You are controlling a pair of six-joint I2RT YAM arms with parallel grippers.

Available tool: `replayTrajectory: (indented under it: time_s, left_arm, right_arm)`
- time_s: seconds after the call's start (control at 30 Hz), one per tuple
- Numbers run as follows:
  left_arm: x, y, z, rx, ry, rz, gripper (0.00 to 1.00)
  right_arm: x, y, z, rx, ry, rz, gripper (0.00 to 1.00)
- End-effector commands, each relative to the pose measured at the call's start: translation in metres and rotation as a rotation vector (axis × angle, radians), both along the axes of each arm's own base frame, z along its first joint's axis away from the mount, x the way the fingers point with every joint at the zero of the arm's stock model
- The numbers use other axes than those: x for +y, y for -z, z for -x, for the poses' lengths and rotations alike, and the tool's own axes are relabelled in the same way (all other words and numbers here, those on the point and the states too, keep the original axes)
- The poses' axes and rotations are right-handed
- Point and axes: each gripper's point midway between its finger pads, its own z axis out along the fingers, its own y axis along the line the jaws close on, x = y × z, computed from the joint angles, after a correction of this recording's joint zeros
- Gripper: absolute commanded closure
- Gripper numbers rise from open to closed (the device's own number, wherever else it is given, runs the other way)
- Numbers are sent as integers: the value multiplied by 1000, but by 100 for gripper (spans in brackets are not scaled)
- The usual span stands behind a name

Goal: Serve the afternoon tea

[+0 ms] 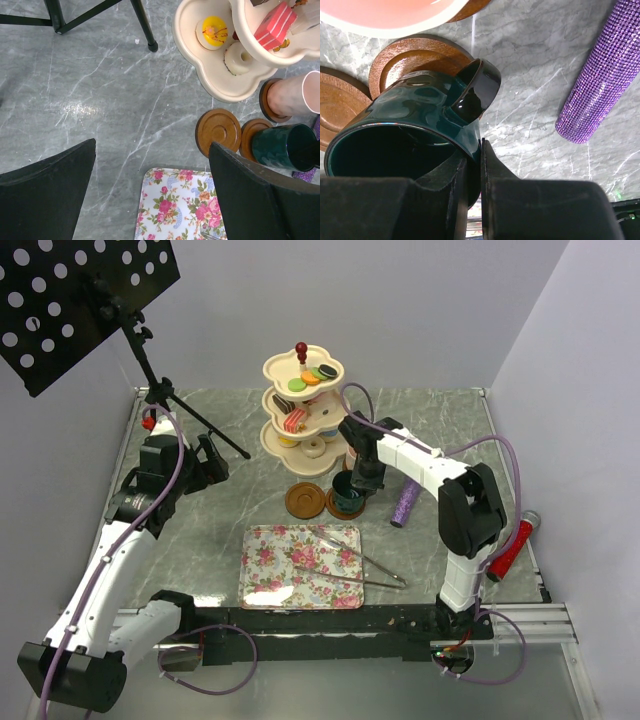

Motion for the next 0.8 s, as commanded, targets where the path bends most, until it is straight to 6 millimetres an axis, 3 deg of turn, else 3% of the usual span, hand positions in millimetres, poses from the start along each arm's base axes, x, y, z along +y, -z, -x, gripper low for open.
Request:
replayTrajectory:
  time_s: [0.0,0.37,0.77]
  left_arm:
    - [1,-20,-4,-58,0,-9,0]
    - [1,-19,-3,-56,3,-8,0]
    - [1,-19,-3,-59,4,-7,0]
  right_arm:
    - [8,-15,-13,-69,-24,-20,100]
    - [8,-5,-20,-83,-28,3,100]
    - [3,11,-13,-49,-25,28,100]
